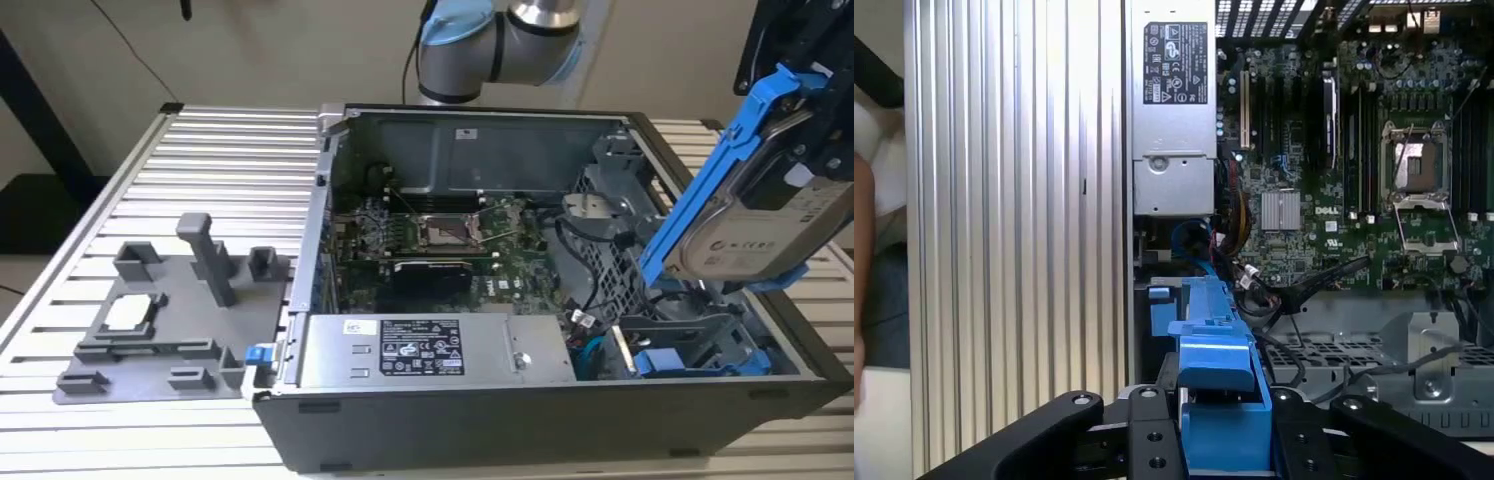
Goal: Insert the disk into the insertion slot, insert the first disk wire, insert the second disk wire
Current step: 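Insert the disk into the insertion slot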
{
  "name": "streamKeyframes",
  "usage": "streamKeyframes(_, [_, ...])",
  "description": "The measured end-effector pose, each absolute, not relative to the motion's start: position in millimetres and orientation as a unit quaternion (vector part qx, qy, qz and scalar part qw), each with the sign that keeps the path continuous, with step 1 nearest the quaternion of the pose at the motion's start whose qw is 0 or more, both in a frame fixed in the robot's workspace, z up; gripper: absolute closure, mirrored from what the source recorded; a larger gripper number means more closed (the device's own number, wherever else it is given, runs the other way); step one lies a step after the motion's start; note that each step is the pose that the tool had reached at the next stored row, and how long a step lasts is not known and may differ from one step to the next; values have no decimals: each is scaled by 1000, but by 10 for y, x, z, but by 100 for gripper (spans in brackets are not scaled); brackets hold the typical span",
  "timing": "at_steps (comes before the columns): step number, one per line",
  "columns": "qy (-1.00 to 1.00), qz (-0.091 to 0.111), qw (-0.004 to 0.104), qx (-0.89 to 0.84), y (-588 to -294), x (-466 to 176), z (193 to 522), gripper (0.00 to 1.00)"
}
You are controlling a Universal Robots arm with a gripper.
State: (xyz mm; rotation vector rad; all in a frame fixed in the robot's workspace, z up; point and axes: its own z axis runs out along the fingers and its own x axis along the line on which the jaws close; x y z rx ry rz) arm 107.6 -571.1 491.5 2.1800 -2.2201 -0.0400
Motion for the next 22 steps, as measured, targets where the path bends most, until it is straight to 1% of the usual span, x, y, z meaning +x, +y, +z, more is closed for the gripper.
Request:
streamKeyframes(14, [-713,-13,15,701,-5751,1076,4844,67])
streamKeyframes(22, [-713,-13,15,701,-5788,1095,4738,67])
